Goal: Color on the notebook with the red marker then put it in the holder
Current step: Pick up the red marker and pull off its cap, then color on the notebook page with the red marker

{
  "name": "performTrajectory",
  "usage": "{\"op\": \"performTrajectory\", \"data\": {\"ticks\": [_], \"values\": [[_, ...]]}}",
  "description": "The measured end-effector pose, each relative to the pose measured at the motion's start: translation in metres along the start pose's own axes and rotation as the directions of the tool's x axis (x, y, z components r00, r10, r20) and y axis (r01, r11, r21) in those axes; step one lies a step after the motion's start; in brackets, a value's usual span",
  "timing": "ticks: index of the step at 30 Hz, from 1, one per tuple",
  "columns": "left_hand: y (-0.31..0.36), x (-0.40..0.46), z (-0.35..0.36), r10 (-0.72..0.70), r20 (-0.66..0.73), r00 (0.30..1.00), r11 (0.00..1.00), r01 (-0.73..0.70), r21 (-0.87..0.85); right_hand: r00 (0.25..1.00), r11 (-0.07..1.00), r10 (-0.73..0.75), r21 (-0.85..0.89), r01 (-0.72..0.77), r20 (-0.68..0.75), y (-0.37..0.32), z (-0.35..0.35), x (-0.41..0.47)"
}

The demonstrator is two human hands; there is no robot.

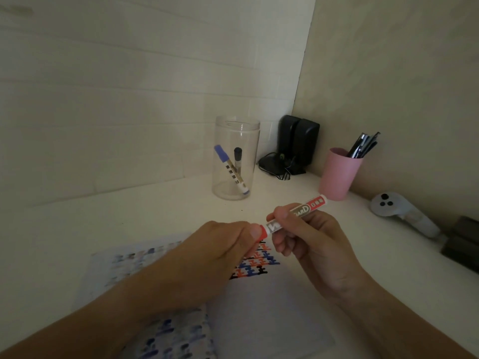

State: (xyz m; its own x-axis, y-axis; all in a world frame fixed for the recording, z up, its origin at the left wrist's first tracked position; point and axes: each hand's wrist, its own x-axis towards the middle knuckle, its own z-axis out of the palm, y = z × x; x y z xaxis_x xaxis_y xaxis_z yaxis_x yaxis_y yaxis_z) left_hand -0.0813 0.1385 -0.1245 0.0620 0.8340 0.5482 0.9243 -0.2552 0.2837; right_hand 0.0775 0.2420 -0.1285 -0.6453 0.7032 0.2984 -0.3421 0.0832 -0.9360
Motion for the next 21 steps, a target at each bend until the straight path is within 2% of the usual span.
{"op": "performTrajectory", "data": {"ticks": [1,2,4,6,7,8,11,14,16,21], "values": [[0.000,0.002,0.000,0.097,0.008,0.995,0.984,-0.097,0.148,0.999,1.000,0.005,-0.007,-0.005,-0.043,0.001,0.000,0.002],[0.002,0.005,-0.003,0.123,0.046,0.991,0.966,-0.130,0.223,0.993,1.000,0.018,-0.010,-0.020,-0.120,0.001,-0.004,0.004],[-0.004,0.008,-0.012,0.073,0.095,0.993,0.958,-0.096,0.270,0.945,0.999,0.045,0.019,-0.041,-0.325,-0.002,-0.018,0.009],[-0.015,0.004,-0.022,-0.001,0.024,1.000,0.972,-0.005,0.235,0.910,0.999,0.042,0.034,-0.030,-0.412,-0.006,-0.031,0.011],[-0.021,0.003,-0.028,-0.028,-0.069,0.997,0.983,0.040,0.179,0.917,0.999,0.043,0.036,-0.031,-0.397,-0.005,-0.033,0.012],[-0.029,0.000,-0.027,-0.048,-0.099,0.994,0.985,0.063,0.159,0.925,0.998,0.054,0.030,-0.046,-0.377,-0.001,-0.031,0.013],[-0.037,-0.003,-0.018,0.026,0.000,1.000,0.968,-0.025,0.248,0.931,0.996,0.044,-0.057,-0.069,-0.362,0.004,-0.018,0.013],[-0.039,-0.005,-0.019,0.022,0.086,0.996,0.968,-0.042,0.249,0.909,0.974,-0.032,-0.218,-0.065,-0.415,-0.004,-0.009,0.010],[-0.040,-0.006,-0.017,0.059,0.124,0.991,0.968,-0.087,0.235,0.915,0.941,-0.068,-0.329,-0.073,-0.397,-0.011,-0.007,0.005],[-0.046,-0.007,-0.009,0.058,0.210,0.976,0.981,-0.095,0.172,0.955,0.910,0.017,-0.392,-0.137,-0.297,-0.003,-0.020,-0.013]]}}
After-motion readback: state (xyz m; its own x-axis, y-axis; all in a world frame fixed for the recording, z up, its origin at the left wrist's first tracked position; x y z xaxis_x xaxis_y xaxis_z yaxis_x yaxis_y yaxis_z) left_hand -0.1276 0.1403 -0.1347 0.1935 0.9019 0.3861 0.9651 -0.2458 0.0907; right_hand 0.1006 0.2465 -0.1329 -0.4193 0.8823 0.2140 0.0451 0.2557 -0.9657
